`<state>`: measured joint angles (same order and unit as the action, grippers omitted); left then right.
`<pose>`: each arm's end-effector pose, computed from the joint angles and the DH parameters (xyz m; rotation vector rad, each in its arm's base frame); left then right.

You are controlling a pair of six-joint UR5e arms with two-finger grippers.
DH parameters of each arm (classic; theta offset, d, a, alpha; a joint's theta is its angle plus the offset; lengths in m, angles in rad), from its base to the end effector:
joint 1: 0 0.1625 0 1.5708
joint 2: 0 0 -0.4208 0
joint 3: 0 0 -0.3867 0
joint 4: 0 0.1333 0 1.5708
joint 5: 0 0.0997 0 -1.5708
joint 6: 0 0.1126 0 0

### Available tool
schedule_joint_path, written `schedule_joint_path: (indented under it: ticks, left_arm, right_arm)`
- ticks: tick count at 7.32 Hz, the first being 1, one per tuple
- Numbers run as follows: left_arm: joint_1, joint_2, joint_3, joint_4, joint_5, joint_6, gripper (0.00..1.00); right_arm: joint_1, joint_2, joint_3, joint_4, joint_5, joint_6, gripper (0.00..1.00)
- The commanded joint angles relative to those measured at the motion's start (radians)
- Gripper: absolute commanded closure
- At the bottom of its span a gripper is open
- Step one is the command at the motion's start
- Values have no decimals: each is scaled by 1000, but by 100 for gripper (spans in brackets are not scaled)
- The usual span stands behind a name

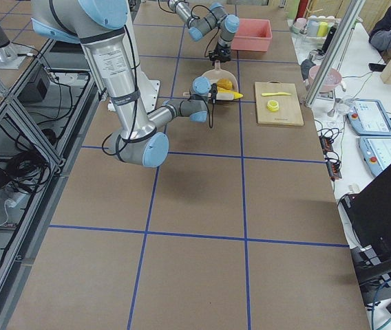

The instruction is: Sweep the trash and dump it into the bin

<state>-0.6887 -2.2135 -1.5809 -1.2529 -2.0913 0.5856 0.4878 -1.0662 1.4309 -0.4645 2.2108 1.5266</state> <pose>0.4803 -0.4954 0.3239 0.2736 0.6171 1.5048 -0.5560 -0.3698 0.3027 -0.1267 -1.4864 -0.1123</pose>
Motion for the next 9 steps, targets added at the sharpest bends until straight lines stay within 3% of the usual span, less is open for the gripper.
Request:
schedule_joint_path:
  ticks: [1,9]
  left_arm:
    - [0,0,-1,3,0,-1,100]
    - [-2,3,-7,3,2,-7,100]
  right_arm:
    - [0,26,-35,0,0,-14,100]
    - [-6,75,-47,-56,0,-33,100]
